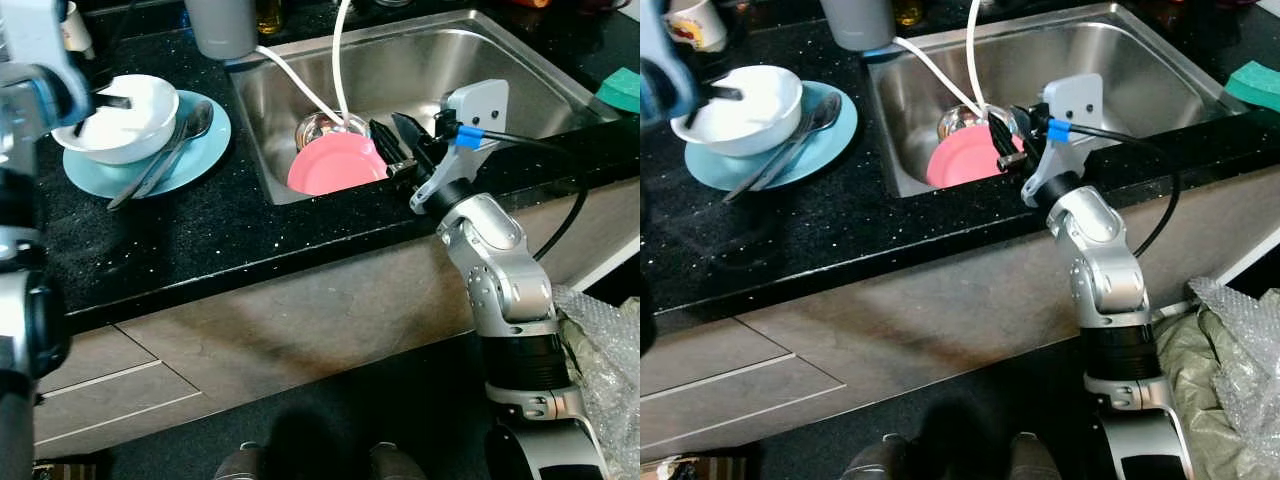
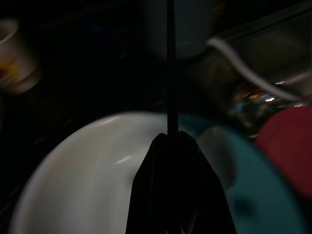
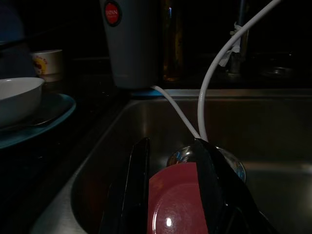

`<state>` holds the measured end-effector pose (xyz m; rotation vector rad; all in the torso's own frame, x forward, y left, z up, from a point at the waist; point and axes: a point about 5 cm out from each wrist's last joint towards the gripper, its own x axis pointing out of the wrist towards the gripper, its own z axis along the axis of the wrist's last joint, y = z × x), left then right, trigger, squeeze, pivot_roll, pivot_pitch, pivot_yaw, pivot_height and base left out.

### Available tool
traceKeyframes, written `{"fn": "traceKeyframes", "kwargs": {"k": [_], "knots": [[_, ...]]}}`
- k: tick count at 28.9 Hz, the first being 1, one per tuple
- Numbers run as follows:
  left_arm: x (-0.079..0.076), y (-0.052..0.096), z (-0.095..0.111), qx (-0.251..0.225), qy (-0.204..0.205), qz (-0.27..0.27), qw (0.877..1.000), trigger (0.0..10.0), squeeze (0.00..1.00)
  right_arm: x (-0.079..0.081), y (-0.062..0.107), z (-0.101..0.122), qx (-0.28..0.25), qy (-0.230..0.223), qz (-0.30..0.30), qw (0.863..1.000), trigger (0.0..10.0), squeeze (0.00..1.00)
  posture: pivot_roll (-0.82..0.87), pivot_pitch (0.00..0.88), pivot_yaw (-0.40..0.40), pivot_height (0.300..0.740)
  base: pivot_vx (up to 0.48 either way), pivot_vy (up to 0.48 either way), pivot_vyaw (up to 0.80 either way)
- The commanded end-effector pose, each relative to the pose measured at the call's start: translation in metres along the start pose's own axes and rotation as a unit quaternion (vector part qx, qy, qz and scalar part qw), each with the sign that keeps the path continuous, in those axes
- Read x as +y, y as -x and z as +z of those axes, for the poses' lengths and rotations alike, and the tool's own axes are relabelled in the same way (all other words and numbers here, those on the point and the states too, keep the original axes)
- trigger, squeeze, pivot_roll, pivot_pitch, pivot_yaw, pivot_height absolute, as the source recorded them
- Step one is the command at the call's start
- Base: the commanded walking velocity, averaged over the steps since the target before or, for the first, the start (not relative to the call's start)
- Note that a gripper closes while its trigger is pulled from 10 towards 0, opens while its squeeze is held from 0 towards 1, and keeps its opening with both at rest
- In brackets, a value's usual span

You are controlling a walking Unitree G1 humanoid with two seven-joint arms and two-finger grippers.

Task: Kitchen organization

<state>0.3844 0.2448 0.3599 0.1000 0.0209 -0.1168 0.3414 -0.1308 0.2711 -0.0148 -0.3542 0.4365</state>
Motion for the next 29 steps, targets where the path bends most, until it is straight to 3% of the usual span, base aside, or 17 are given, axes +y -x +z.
{"fn": "traceKeyframes", "kwargs": {"k": [1, 2, 4, 5, 6, 7, 11, 12, 15, 19, 29], "knots": [[-0.009, -0.002, 0.01, -0.024, -0.01, -0.018, 0.999, 0.0, 0.0, 0.001, -0.001, 0.0, -0.002, 0.003, 0.0, 1.0, 10.0, 0.0, 0.04, 0.207, 0.038, 0.74, 0.0, 0.0, 0.0], [-0.026, -0.009, 0.011, -0.041, -0.027, -0.043, 0.998, 2.7, 0.0, 0.001, -0.001, 0.001, -0.003, 0.003, -0.001, 1.0, 10.0, 0.0, 0.04, 0.205, 0.041, 0.74, 0.0, 0.0, 0.0], [-0.034, -0.011, 0.01, -0.048, -0.036, -0.052, 0.997, 2.7, 0.0, 0.001, -0.001, 0.001, -0.004, 0.003, -0.002, 1.0, 10.0, 0.0, 0.04, 0.205, 0.041, 0.74, 0.0, 0.0, 0.0], [-0.045, -0.014, 0.009, -0.058, -0.056, -0.07, 0.994, 8.4, 0.0, 0.001, 0.0, 0.001, -0.005, 0.002, -0.003, 1.0, 10.0, 0.0, 0.04, 0.203, 0.045, 0.74, 0.0, 0.0, 0.0], [-0.053, -0.016, 0.008, -0.065, -0.069, -0.082, 0.992, 8.4, 0.0, 0.002, 0.0, 0.001, -0.006, 0.002, -0.003, 1.0, 10.0, 0.0, 0.04, 0.203, 0.045, 0.74, 0.0, 0.0, 0.0], [-0.059, -0.019, 0.007, -0.077, -0.074, -0.084, 0.991, 10.0, 0.0, 0.002, 0.0, 0.001, -0.006, 0.002, -0.004, 1.0, 10.0, 0.0, 0.04, 0.201, 0.047, 0.74, 0.0, 0.0, 0.0], [-0.07, -0.023, 0.003, -0.094, -0.081, -0.097, 0.988, 10.0, 0.0, 0.002, 0.001, 0.001, -0.007, 0.002, -0.005, 1.0, 10.0, 0.0, 0.04, 0.201, 0.05, 0.74, 0.0, 0.0, 0.0], [-0.08, -0.027, -0.002, -0.105, -0.071, -0.115, 0.985, 10.0, 0.0, 0.002, 0.002, 0.001, -0.007, 0.002, -0.006, 1.0, 10.0, 0.0, 0.04, 0.2, 0.049, 0.74, 0.0, 0.0, 0.0], [-0.083, -0.028, -0.003, -0.108, -0.067, -0.119, 0.985, 10.0, 0.0, 0.002, 0.002, 0.001, -0.007, 0.002, -0.006, 1.0, 10.0, 0.0, 0.04, 0.2, 0.049, 0.74, 0.0, 0.0, 0.0], [-0.11, -0.035, -0.01, -0.149, -0.053, -0.155, 0.975, 10.0, 0.0, 0.001, 0.003, 0.002, -0.009, 0.004, -0.008, 1.0, 10.0, 0.0, 0.04, 0.199, 0.05, 0.74, 0.0, 0.0, 0.0], [-0.145, -0.042, -0.044, -0.145, -0.079, -0.204, 0.965, 10.0, 0.0, 0.002, 0.004, 0.001, -0.008, 0.003, -0.008, 1.0, 10.0, 0.0, 0.04, 0.201, 0.057, 0.74, 0.0, 0.0, 0.0]]}}
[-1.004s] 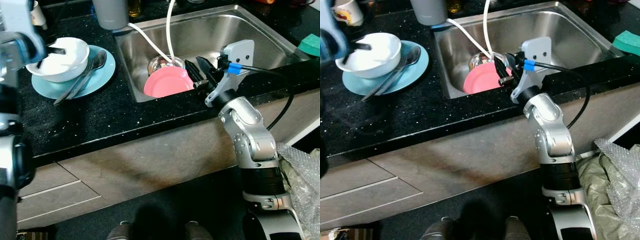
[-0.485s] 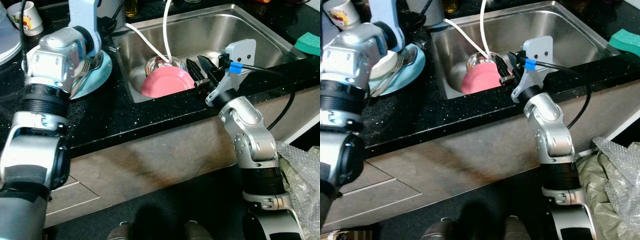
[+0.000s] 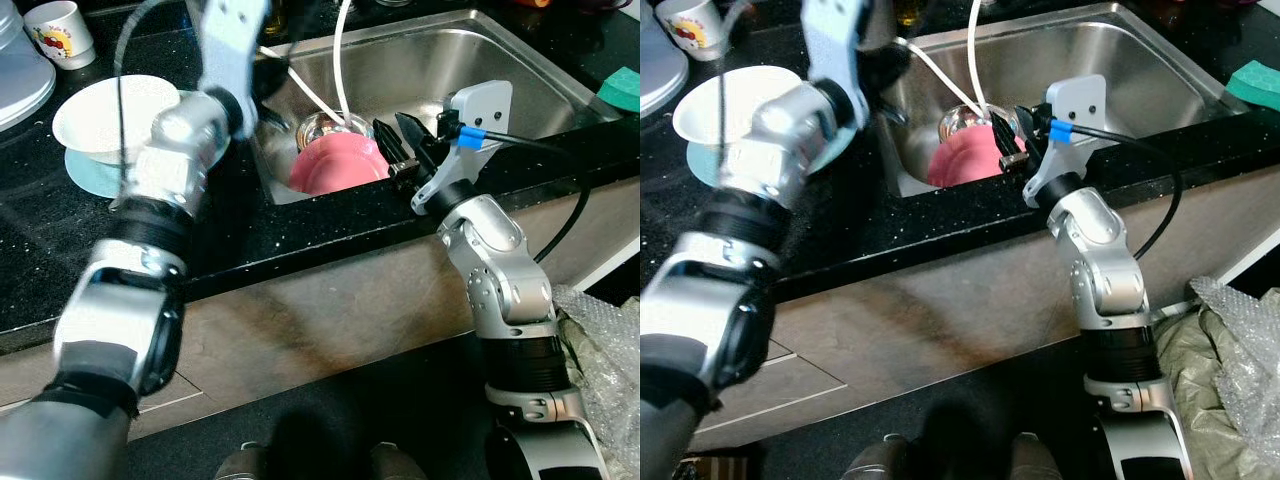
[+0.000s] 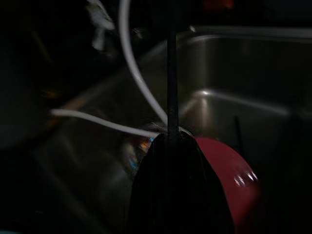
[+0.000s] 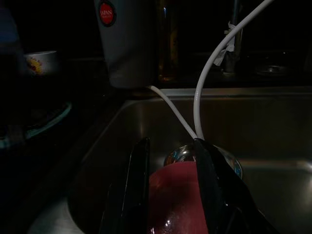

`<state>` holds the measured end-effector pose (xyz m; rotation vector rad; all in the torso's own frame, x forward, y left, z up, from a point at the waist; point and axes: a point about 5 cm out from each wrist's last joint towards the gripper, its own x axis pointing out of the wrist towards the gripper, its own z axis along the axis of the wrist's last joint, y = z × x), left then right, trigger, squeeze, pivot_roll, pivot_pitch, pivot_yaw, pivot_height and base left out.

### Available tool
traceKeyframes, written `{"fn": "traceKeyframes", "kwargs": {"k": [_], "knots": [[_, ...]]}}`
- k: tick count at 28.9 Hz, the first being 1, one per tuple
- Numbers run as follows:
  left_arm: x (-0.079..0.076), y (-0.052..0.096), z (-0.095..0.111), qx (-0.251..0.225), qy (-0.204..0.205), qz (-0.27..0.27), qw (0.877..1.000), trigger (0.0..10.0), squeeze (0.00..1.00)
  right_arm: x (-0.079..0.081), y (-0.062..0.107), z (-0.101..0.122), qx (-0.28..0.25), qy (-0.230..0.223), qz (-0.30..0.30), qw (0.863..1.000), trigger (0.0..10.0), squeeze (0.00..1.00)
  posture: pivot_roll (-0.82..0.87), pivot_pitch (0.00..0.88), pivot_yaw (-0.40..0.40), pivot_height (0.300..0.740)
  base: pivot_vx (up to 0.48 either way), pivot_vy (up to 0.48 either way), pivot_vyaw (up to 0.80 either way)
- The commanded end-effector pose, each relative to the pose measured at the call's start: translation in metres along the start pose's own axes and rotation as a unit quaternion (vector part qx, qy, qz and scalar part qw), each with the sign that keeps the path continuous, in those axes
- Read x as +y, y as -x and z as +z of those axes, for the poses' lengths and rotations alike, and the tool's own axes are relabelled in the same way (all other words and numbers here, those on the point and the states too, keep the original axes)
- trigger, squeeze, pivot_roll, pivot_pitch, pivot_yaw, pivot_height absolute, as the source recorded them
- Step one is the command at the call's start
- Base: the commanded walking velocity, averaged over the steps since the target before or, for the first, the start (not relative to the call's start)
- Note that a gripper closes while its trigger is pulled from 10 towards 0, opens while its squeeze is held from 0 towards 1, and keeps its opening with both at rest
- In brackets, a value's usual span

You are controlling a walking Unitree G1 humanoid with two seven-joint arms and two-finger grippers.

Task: Kitchen organization

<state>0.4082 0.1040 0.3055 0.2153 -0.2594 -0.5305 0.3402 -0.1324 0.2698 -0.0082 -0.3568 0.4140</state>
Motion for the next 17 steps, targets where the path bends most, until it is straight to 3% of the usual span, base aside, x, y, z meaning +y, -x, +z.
{"fn": "traceKeyframes", "kwargs": {"k": [1, 7, 17], "knots": [[-0.003, 0.0, -0.004, 0.001, -0.01, -0.009, 1.0, 10.0, 0.0, 0.003, 0.002, 0.001, -0.006, 0.004, 0.003, 1.0, 10.0, 0.0, 0.04, 0.201, 0.057, 0.74, 0.0, 0.0, 0.0], [-0.02, -0.007, -0.02, 0.02, -0.04, -0.029, 0.999, 10.0, 0.0, 0.003, 0.004, 0.001, -0.003, 0.004, 0.002, 1.0, 10.0, 0.0, 0.04, 0.211, 0.062, 0.74, 0.0, 0.0, 0.0], [-0.027, -0.006, -0.03, 0.043, -0.064, -0.074, 0.994, 10.0, 0.0, 0.002, 0.004, 0.001, 0.001, 0.004, 0.002, 1.0, 10.0, 0.0, 0.03, 0.219, 0.067, 0.74, 0.0, 0.0, 0.0]]}}
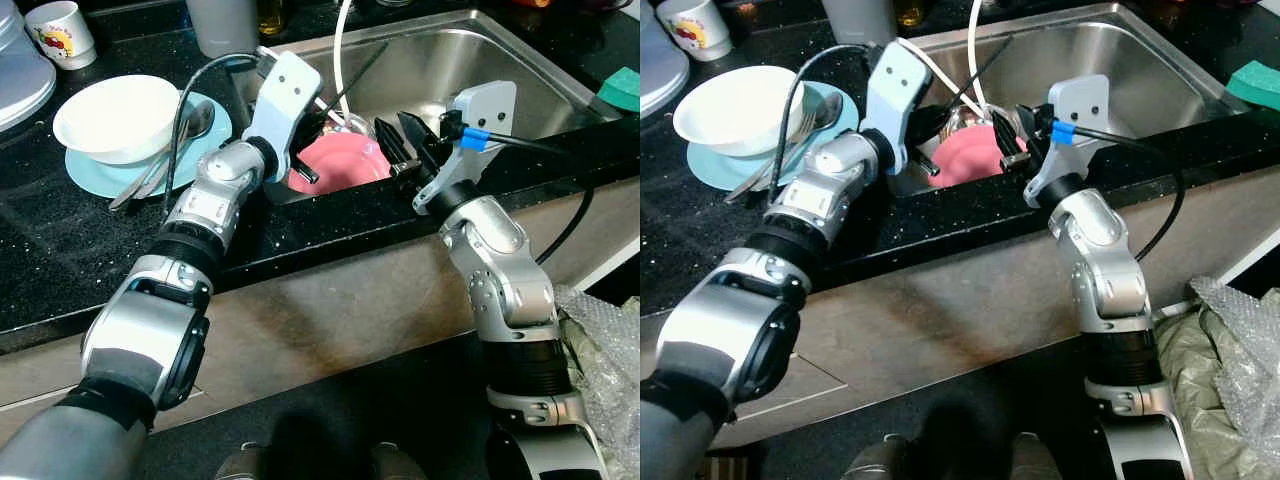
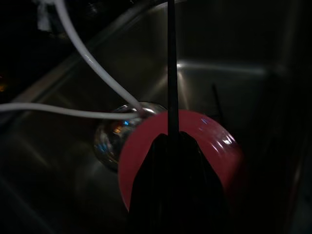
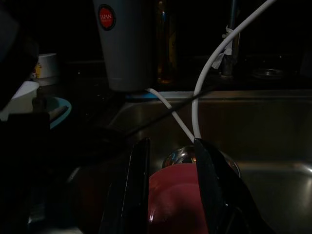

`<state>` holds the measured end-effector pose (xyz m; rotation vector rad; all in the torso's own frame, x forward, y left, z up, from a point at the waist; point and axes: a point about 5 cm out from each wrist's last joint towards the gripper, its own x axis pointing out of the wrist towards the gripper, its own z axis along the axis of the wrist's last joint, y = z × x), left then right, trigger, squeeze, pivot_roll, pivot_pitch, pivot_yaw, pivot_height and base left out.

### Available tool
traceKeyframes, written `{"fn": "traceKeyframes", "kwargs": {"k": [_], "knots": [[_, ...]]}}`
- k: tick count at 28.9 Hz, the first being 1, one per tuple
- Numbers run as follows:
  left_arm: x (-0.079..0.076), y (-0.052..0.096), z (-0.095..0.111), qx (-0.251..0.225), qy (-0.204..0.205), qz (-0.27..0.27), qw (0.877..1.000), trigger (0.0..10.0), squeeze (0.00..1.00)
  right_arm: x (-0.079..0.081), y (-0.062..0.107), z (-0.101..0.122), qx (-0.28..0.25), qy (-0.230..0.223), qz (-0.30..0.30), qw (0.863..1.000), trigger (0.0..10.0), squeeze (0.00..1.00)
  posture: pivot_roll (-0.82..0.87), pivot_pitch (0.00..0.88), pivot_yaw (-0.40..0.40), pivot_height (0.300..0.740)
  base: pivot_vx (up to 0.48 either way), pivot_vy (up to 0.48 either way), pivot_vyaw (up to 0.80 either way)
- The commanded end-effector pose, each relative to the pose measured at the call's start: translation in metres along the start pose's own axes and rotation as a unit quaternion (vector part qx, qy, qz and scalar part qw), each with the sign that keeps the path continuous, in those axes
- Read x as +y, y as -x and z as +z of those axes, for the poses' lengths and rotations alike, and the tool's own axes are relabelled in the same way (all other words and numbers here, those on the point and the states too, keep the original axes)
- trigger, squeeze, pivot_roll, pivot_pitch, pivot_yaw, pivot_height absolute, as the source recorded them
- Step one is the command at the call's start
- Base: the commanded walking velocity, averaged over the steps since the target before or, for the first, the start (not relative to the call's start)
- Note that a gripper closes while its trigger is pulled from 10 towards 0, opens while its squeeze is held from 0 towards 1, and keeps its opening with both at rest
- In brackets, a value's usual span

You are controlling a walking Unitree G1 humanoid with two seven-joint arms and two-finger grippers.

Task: Kitchen organization

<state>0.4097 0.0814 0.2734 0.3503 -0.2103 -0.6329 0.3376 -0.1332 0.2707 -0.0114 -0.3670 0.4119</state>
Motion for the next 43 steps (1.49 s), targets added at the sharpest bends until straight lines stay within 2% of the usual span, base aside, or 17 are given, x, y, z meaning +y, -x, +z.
{"fn": "traceKeyframes", "kwargs": {"k": [1, 6, 7, 12, 13, 18, 23, 24, 26, 27, 28, 29, 30, 32, 36, 38, 43], "knots": [[0.0, 0.0, -0.002, 0.01, -0.012, -0.012, 1.0, 10.0, 0.0, 0.002, 0.002, -0.001, 0.005, 0.001, 0.002, 1.0, 10.0, 0.0, 0.03, 0.219, 0.067, 0.74, 0.0, 0.0, 0.0], [0.001, 0.002, -0.008, 0.028, 0.01, -0.028, 0.999, 10.0, 0.04, 0.002, 0.002, -0.001, 0.006, 0.001, 0.002, 1.0, 10.0, 0.0, 0.03, 0.221, 0.067, 0.74, 0.0, 0.0, 0.0], [0.002, 0.002, -0.008, 0.028, 0.01, -0.029, 0.999, 10.0, 1.0, 0.002, 0.002, -0.001, 0.006, 0.001, 0.002, 1.0, 10.0, 0.0, 0.03, 0.222, 0.065, 0.74, 0.0, 0.0, 0.0], [0.006, 0.003, -0.004, 0.025, -0.005, -0.027, 0.999, 10.0, 1.0, 0.002, 0.002, -0.001, 0.006, 0.002, 0.002, 1.0, 10.0, 0.0, 0.03, 0.222, 0.065, 0.74, 0.0, 0.0, 0.0], [0.007, 0.003, -0.003, 0.023, -0.005, -0.026, 0.999, 10.0, 0.0, 0.002, 0.002, -0.001, 0.006, 0.002, 0.002, 1.0, 10.0, 0.0, 0.03, 0.222, 0.062, 0.74, 0.0, 0.0, 0.0], [0.016, 0.005, 0.008, 0.007, 0.024, -0.019, 1.0, 10.0, 0.0, 0.001, 0.002, 0.0, 0.005, 0.003, 0.002, 1.0, 10.0, 0.0, 0.03, 0.221, 0.062, 0.74, 0.0, 0.0, 0.0], [0.044, 0.012, 0.03, -0.019, 0.062, 0.038, 0.997, 10.0, 0.0, 0.001, 0.001, 0.0, 0.004, 0.002, 0.0, 1.0, 10.0, 0.0, 0.04, 0.213, 0.06, 0.74, 0.0, 0.0, 0.0], [0.044, 0.012, 0.03, -0.019, 0.062, 0.038, 0.997, 10.0, 0.0, 0.001, 0.001, 0.0, 0.004, 0.002, 0.0, 1.0, 10.0, 0.0, 0.04, 0.213, 0.06, 0.74, 0.0, 0.0, 0.0], [0.061, 0.021, 0.04, -0.032, 0.07, 0.065, 0.995, 10.0, 0.0, 0.0, 0.001, 0.0, 0.004, 0.002, 0.001, 1.0, 10.0, 0.0, 0.03, 0.212, 0.059, 0.74, 0.0, 0.0, 0.0], [0.061, 0.021, 0.04, -0.032, 0.07, 0.065, 0.995, 10.0, 0.0, 0.0, 0.001, 0.0, 0.004, 0.002, 0.001, 1.0, 10.0, 0.0, 0.03, 0.212, 0.059, 0.74, 0.0, 0.0, 0.0], [0.073, 0.027, 0.045, -0.036, 0.073, 0.085, 0.993, 10.0, 0.0, 0.0, 0.0, 0.0, 0.004, 0.002, 0.001, 1.0, 10.0, 0.0, 0.03, 0.212, 0.055, 0.74, 0.0, 0.0, 0.0], [0.101, 0.048, 0.054, -0.041, 0.077, 0.143, 0.986, 10.0, 0.0, 0.0, -0.001, 0.001, 0.003, 0.002, 0.002, 1.0, 10.0, 0.0, 0.03, 0.21, 0.053, 0.74, 0.0, 0.0, 0.0], [0.112, 0.057, 0.056, -0.039, 0.078, 0.166, 0.982, 10.0, 0.0, 0.0, -0.001, 0.001, 0.003, 0.002, 0.003, 1.0, 10.0, 0.0, 0.03, 0.21, 0.048, 0.74, 0.0, 0.0, 0.0], [0.118, 0.062, 0.057, -0.037, 0.077, 0.178, 0.98, 10.0, 0.0, 0.0, -0.001, 0.001, 0.003, 0.002, 0.003, 1.0, 10.0, 0.0, 0.03, 0.21, 0.048, 0.74, 0.0, 0.0, 0.0], [0.15, 0.098, 0.053, 0.006, 0.063, 0.262, 0.963, 10.0, 0.0, 0.002, -0.003, 0.0, 0.004, 0.002, 0.01, 1.0, 10.0, 0.0, 0.04, 0.204, 0.037, 0.74, 0.0, 0.0, 0.0], [0.153, 0.102, 0.052, 0.013, 0.065, 0.271, 0.96, 10.0, 0.0, 0.002, -0.003, 0.0, 0.004, 0.002, 0.011, 1.0, 10.0, 0.0, 0.04, 0.204, 0.037, 0.74, 0.0, 0.0, 0.0], [0.17, 0.132, 0.035, 0.113, 0.097, 0.325, 0.934, 10.0, 0.0, 0.004, -0.004, 0.0, 0.003, 0.0, 0.016, 1.0, 10.0, 0.0, 0.04, 0.195, 0.03, 0.74, 0.0, 0.0, 0.0]]}}
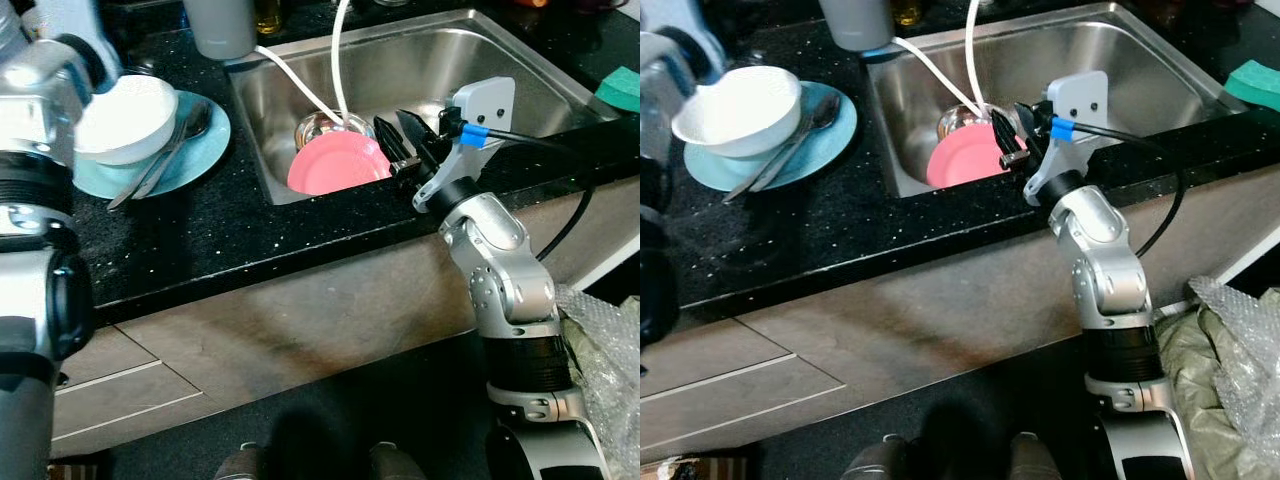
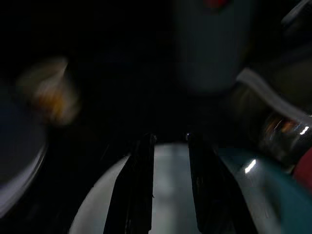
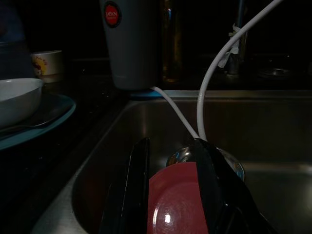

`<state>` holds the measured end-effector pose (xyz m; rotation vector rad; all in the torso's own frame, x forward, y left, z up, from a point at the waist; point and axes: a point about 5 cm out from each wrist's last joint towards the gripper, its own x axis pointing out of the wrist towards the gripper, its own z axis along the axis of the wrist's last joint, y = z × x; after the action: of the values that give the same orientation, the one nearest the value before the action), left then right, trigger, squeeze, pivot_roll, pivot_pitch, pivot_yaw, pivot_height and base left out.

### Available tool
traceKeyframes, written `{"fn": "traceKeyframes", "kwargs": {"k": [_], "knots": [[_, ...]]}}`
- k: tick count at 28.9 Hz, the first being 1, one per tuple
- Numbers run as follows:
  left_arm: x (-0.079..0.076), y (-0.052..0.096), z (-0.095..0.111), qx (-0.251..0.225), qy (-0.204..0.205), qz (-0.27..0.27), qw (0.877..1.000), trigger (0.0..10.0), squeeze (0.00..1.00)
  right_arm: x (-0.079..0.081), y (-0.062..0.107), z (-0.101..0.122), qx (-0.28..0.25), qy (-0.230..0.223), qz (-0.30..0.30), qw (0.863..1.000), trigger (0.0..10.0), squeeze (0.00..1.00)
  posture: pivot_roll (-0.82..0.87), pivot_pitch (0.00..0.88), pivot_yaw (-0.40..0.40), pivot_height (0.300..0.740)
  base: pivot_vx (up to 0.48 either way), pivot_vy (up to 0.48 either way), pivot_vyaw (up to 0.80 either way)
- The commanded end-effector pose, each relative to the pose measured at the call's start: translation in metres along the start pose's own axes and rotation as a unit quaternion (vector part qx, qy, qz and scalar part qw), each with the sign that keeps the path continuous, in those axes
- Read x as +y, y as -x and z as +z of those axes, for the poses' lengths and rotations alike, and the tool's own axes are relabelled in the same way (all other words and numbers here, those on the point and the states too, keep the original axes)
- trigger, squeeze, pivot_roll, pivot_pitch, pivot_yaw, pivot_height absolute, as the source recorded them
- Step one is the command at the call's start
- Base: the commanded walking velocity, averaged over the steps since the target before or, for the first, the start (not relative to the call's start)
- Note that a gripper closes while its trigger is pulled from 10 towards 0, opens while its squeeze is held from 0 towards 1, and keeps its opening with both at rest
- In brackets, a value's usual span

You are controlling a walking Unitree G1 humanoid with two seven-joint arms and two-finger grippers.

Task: Kitchen organization

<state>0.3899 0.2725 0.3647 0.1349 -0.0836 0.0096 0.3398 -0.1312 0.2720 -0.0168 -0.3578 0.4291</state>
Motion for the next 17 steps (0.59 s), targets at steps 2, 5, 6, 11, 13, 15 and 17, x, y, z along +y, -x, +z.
{"fn": "traceKeyframes", "kwargs": {"k": [2, 5, 6, 11, 13, 15, 17], "knots": [[0.011, 0.007, -0.01, 0.045, -0.003, 0.018, 0.999, 10.0, 0.0, 0.003, -0.002, -0.001, -0.001, 0.0, 0.008, 1.0, 10.0, 0.0, 0.04, 0.191, 0.03, 0.74, 0.0, 0.0, 0.0], [0.014, 0.012, -0.011, 0.045, 0.0, 0.015, 0.999, 10.0, 0.0, 0.003, -0.002, 0.0, -0.002, 0.002, 0.009, 1.0, 10.0, 0.0, 0.04, 0.191, 0.034, 0.74, 0.0, 0.0, 0.0], [0.017, 0.016, -0.012, 0.042, -0.003, 0.015, 0.999, 10.0, 0.0, 0.003, -0.001, 0.0, -0.002, 0.003, 0.009, 1.0, 10.0, 0.0, 0.03, 0.187, 0.036, 0.74, 0.0, 0.0, 0.0], [0.039, 0.034, -0.015, 0.05, -0.002, 0.047, 0.998, 10.0, 0.0, 0.002, 0.001, -0.001, -0.003, -0.004, 0.004, 1.0, 10.0, 0.0, 0.04, 0.183, 0.037, 0.74, 0.0, 0.0, 0.0], [0.054, 0.046, -0.021, 0.067, 0.011, 0.082, 0.994, 10.0, 0.0, 0.002, 0.001, -0.001, -0.003, -0.005, 0.004, 1.0, 10.0, 0.0, 0.04, 0.179, 0.034, 0.74, 0.0, 0.0, 0.0], [0.058, 0.049, -0.022, 0.07, 0.017, 0.089, 0.993, 10.0, 0.0, 0.002, 0.001, -0.001, -0.004, -0.007, 0.004, 1.0, 10.0, 0.0, 0.04, 0.177, 0.03, 0.74, 0.0, 0.0, 0.0], [0.061, 0.052, -0.024, 0.072, 0.028, 0.095, 0.992, 10.0, 0.0, 0.002, 0.001, -0.001, -0.004, -0.011, 0.004, 1.0, 10.0, 0.0, 0.04, 0.176, 0.028, 0.74, 0.0, 0.0, 0.0]]}}
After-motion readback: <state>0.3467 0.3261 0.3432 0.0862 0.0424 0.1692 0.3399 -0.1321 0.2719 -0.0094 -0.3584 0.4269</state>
